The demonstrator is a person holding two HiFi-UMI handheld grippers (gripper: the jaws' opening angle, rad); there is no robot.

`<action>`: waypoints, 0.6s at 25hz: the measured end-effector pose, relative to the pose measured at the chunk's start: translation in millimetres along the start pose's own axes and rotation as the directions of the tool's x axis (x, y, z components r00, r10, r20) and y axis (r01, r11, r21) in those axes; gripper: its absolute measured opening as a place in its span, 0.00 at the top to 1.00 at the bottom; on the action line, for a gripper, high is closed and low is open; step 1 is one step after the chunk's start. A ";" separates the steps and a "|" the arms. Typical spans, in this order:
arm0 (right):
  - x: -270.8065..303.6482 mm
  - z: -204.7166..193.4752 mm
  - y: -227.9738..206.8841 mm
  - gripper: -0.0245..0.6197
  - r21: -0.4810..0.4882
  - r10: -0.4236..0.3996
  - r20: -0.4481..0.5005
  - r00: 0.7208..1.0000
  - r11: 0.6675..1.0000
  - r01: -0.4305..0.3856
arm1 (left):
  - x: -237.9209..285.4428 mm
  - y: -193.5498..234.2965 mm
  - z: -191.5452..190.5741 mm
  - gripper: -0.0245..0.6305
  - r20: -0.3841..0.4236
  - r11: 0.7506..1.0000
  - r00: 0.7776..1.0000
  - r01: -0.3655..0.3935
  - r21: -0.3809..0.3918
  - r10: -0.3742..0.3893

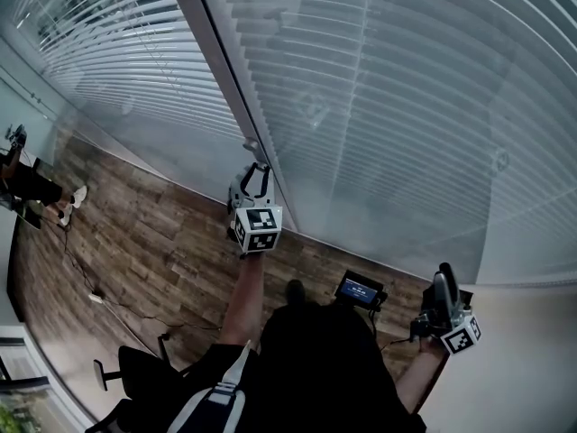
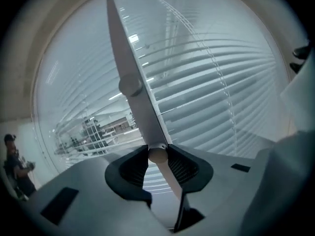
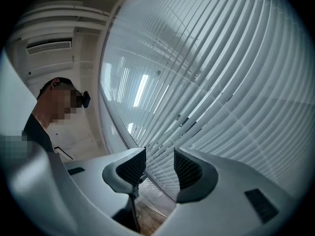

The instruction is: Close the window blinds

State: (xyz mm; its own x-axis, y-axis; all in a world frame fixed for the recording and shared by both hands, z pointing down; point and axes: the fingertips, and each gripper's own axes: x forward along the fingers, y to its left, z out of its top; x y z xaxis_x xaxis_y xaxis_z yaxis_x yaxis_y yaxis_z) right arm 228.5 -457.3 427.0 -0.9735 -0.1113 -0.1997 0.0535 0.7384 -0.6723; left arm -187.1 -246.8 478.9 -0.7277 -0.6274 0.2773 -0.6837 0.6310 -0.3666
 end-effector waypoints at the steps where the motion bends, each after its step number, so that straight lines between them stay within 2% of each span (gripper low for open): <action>1: 1.4 0.9 1.6 0.68 -0.006 0.001 0.000 1.000 1.000 -0.001 | 0.0 -1.0 0.3 0.75 -0.009 0.999 1.000 -0.015 0.049 0.015; 5: -0.7 -0.5 -1.3 0.68 0.004 0.002 0.001 1.000 1.000 -0.002 | 0.9 -3.3 -0.3 0.76 -0.024 0.983 0.998 -0.056 0.175 0.061; 7: -1.5 -0.8 -1.8 0.68 0.006 0.003 0.003 1.000 1.000 -0.003 | 1.1 -3.2 -0.6 0.75 -0.014 0.982 0.998 -0.063 0.177 0.066; 9: -2.5 -0.7 -1.2 0.68 0.005 0.002 0.003 1.000 1.000 -0.002 | 0.5 -3.1 -0.2 0.75 0.008 0.989 0.998 -0.057 0.136 0.057; 11: -3.3 0.0 -0.7 0.68 0.004 0.000 0.003 1.000 1.000 0.000 | -1.3 -1.4 -0.2 0.75 0.035 0.999 0.999 -0.037 0.037 0.035; 12: -3.3 0.4 -0.4 0.68 0.003 0.000 0.004 1.000 1.000 0.000 | -2.5 0.8 -1.1 0.74 0.048 0.999 0.999 -0.020 -0.045 0.022; 13: -3.1 0.9 0.0 0.68 0.002 0.000 0.004 1.000 1.000 0.000 | -3.8 3.3 -2.5 0.72 0.061 0.990 0.998 0.002 -0.144 0.007; 15: -2.1 1.3 0.8 0.68 0.001 0.001 0.005 1.000 1.000 -0.001 | -5.8 6.7 -4.8 0.69 0.094 0.940 0.995 0.062 -0.336 -0.032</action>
State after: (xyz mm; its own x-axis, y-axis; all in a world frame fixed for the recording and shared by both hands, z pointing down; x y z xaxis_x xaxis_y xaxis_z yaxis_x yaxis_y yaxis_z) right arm 230.9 -457.4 425.9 -0.9723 -0.1140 -0.2040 0.0547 0.7377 -0.6729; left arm -187.8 -236.8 479.1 -0.6970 -0.6873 0.2044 -0.7061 0.7075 -0.0287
